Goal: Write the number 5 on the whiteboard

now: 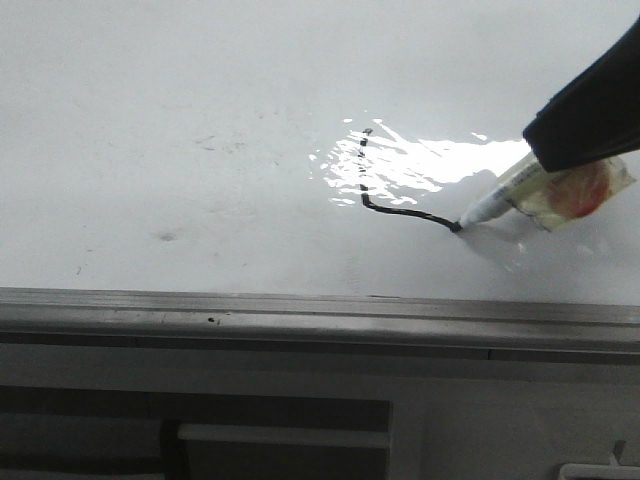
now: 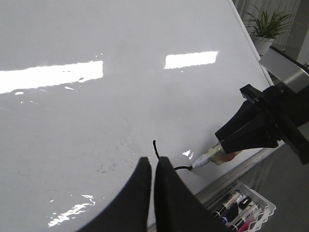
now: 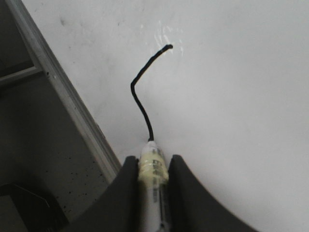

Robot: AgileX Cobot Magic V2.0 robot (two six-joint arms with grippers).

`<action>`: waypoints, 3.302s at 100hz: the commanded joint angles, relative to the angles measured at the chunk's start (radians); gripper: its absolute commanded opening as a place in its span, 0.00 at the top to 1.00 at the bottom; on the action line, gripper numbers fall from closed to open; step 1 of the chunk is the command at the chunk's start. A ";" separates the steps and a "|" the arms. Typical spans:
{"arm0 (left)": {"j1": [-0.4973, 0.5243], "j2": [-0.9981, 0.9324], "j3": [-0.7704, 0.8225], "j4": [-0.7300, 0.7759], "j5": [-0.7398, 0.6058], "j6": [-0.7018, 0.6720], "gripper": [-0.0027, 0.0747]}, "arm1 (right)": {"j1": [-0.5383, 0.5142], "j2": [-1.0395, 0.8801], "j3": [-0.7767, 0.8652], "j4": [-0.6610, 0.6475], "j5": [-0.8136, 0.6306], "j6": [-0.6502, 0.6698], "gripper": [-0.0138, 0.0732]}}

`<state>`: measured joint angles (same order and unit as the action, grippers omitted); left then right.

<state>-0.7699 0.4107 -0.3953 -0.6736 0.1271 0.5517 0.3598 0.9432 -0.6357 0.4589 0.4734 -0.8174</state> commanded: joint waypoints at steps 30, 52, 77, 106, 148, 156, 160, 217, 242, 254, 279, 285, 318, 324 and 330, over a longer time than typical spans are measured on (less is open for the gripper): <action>0.004 0.005 -0.029 -0.013 -0.057 -0.010 0.99 | 0.191 0.134 -0.015 0.071 -0.178 0.003 0.89; 0.004 0.005 -0.029 -0.013 -0.057 -0.010 0.99 | 0.211 0.132 -0.070 0.073 -0.155 0.003 0.89; 0.004 0.005 -0.029 -0.013 -0.057 -0.010 0.99 | 0.211 -0.003 -0.135 0.007 -0.161 0.003 0.89; 0.004 0.005 -0.029 -0.013 -0.057 -0.010 0.99 | 0.165 0.010 -0.134 -0.020 -0.218 0.003 0.89; 0.004 0.005 -0.029 -0.013 -0.057 -0.010 0.99 | 0.163 0.067 -0.134 -0.025 -0.218 0.003 0.89; 0.004 0.005 -0.029 -0.013 -0.057 -0.010 0.99 | 0.163 0.076 -0.134 -0.025 -0.218 0.003 0.89; 0.004 0.005 -0.029 -0.015 -0.055 -0.010 0.99 | 0.163 0.080 -0.134 -0.025 -0.218 0.003 0.89; 0.004 0.005 -0.029 -0.015 -0.054 -0.010 0.99 | 0.107 0.086 -0.134 -0.020 -0.199 0.003 0.89; 0.004 0.005 -0.029 -0.015 -0.054 -0.010 0.99 | 0.107 0.086 -0.134 -0.016 -0.195 0.003 0.89; 0.004 0.005 -0.029 -0.015 -0.054 -0.010 0.99 | 0.107 0.086 -0.134 -0.014 -0.195 0.003 0.89; 0.004 0.005 -0.029 -0.015 -0.054 -0.010 0.99 | 0.128 0.086 -0.134 -0.014 -0.195 0.003 0.89; 0.004 0.005 -0.029 -0.015 -0.054 -0.010 0.99 | 0.143 0.086 -0.134 -0.014 -0.203 0.003 0.89; 0.004 0.005 -0.029 -0.015 -0.054 -0.010 0.99 | 0.148 0.106 -0.134 -0.016 -0.238 0.003 0.89; 0.004 0.005 -0.029 -0.015 -0.054 -0.010 0.99 | 0.148 0.119 -0.134 -0.016 -0.238 0.003 0.89; 0.004 0.005 -0.029 -0.015 -0.054 -0.010 0.99 | 0.148 0.127 -0.134 -0.016 -0.238 0.003 0.89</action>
<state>-0.7699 0.4107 -0.3953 -0.6736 0.1315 0.5500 0.5053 1.0675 -0.7351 0.4320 0.3076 -0.8109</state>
